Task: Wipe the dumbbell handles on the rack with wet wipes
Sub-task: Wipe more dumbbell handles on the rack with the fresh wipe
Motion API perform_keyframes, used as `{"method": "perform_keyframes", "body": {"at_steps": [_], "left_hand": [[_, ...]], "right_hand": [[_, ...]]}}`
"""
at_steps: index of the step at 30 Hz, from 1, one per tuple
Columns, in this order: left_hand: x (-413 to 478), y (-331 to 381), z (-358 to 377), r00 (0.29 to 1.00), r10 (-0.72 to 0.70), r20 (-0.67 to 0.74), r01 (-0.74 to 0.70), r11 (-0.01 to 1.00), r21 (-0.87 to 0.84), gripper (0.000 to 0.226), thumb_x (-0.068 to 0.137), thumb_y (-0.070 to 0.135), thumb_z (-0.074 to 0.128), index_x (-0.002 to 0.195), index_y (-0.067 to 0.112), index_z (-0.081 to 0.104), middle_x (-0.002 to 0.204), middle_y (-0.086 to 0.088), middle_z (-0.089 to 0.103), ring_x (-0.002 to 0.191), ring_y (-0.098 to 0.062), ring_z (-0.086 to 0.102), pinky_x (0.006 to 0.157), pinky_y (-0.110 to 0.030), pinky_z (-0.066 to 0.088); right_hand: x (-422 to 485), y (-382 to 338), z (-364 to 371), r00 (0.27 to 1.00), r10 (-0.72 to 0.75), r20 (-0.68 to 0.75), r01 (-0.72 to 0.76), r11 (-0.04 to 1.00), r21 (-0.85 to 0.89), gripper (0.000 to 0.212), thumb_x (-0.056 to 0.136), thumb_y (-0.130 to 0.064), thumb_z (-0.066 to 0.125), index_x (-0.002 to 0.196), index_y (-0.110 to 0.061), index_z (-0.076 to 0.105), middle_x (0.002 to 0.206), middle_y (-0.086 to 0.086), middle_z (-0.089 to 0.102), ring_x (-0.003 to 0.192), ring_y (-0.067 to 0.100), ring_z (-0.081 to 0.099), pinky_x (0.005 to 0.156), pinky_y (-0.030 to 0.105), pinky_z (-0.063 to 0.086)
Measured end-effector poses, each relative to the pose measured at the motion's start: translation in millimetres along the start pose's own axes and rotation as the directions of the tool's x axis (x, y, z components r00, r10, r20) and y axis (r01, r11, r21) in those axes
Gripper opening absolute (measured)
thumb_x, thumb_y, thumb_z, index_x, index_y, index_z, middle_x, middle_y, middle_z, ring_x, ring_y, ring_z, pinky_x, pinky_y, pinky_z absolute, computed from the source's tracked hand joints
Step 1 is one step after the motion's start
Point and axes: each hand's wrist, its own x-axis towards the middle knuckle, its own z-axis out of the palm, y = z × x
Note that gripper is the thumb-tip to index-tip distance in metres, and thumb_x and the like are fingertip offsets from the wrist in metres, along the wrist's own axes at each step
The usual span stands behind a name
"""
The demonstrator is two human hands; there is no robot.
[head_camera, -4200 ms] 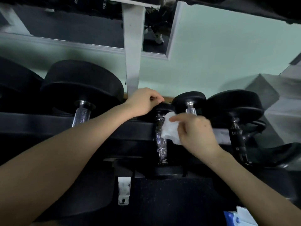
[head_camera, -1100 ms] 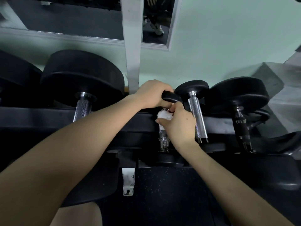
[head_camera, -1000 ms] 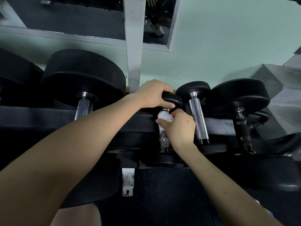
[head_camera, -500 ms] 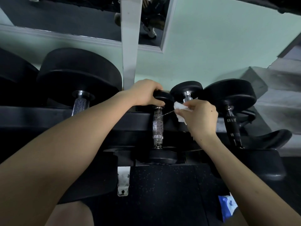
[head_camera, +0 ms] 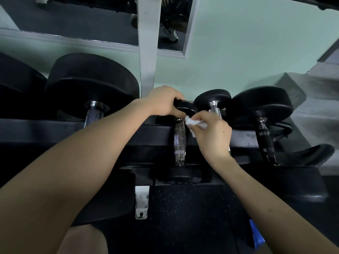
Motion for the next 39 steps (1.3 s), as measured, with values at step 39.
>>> {"method": "perform_keyframes", "body": {"at_steps": [39], "left_hand": [[11.0,19.7,-2.8,0.996,-0.025,0.083,0.010,0.985,0.174,0.042,0.074,0.056,0.067,0.097,0.022,0.069,0.083,-0.001,0.067,0.080,-0.021,0.059,0.064,-0.030,0.040]], "right_hand": [[9.2,7.3,-64.8,0.990,0.134,-0.047,-0.132,0.991,0.029,0.023,0.080,-0.012,0.069,0.064,0.002,0.062,0.060,0.010,0.062,0.055,0.025,0.055,0.054,0.029,0.044]]}}
